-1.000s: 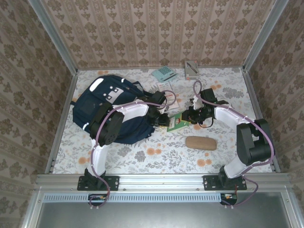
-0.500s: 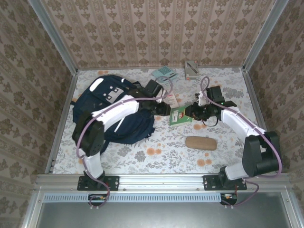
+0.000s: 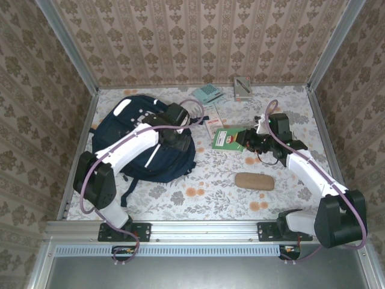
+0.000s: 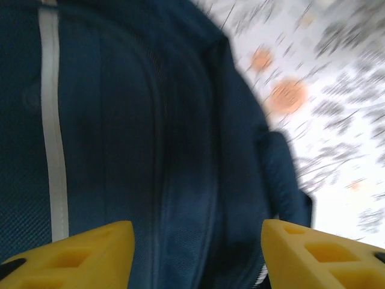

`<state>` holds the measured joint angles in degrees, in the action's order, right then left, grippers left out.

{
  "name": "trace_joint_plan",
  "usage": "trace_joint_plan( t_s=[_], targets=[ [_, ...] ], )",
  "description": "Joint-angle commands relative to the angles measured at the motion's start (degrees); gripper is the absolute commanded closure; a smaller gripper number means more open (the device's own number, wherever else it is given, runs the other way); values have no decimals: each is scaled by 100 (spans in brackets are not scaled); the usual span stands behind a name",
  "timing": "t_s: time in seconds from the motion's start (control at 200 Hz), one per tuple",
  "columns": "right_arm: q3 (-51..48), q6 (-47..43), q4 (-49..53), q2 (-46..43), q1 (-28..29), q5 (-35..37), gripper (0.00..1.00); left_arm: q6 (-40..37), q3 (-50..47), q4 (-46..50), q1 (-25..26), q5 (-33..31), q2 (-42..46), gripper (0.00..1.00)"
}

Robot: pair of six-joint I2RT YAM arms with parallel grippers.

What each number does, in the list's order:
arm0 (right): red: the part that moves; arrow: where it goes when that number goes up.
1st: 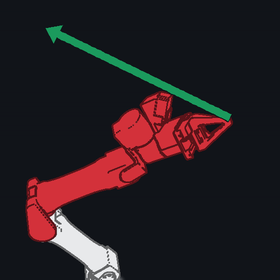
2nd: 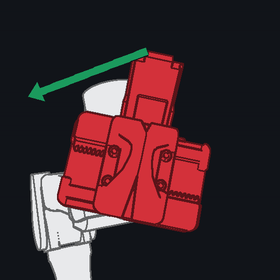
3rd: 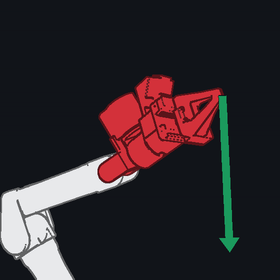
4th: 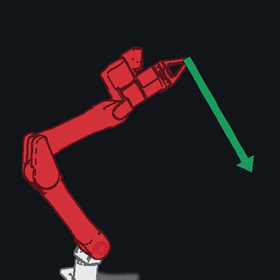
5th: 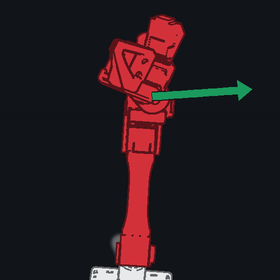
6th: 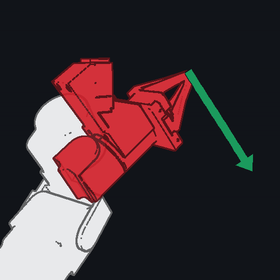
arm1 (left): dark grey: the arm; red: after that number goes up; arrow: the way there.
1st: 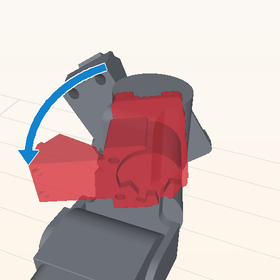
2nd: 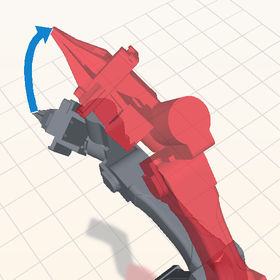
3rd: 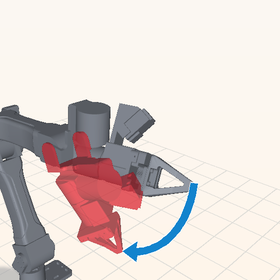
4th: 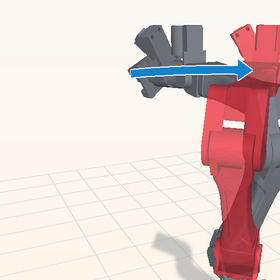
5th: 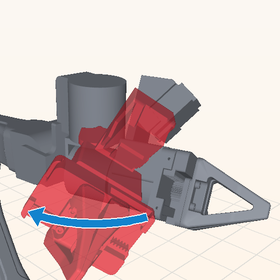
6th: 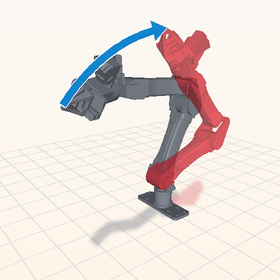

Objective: Pack the student bag
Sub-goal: Open the student bag at the middle-left of the table.

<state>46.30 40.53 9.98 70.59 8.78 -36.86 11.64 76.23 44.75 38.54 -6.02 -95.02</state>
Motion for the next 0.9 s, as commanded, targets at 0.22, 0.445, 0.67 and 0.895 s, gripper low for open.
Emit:
trace_joint_plan(
  t_s=[0.22,0.445,0.67,0.895],
  targets=[
    [-128,239,-359,-133,10,-331,100,-362,-307,248,-23,-991,-462,37],
    [-375,636,-800,-253,19,-225,100,-369,-427,262,-23,-1419,-588,74],
    [-228,478,-916,-338,133,-285,100,-355,-3,545,-46,-1643,-8,100],
    [-141,894,-1700,-170,425,-586,100,-390,796,862,-329,-1230,642,100]
  ],
)
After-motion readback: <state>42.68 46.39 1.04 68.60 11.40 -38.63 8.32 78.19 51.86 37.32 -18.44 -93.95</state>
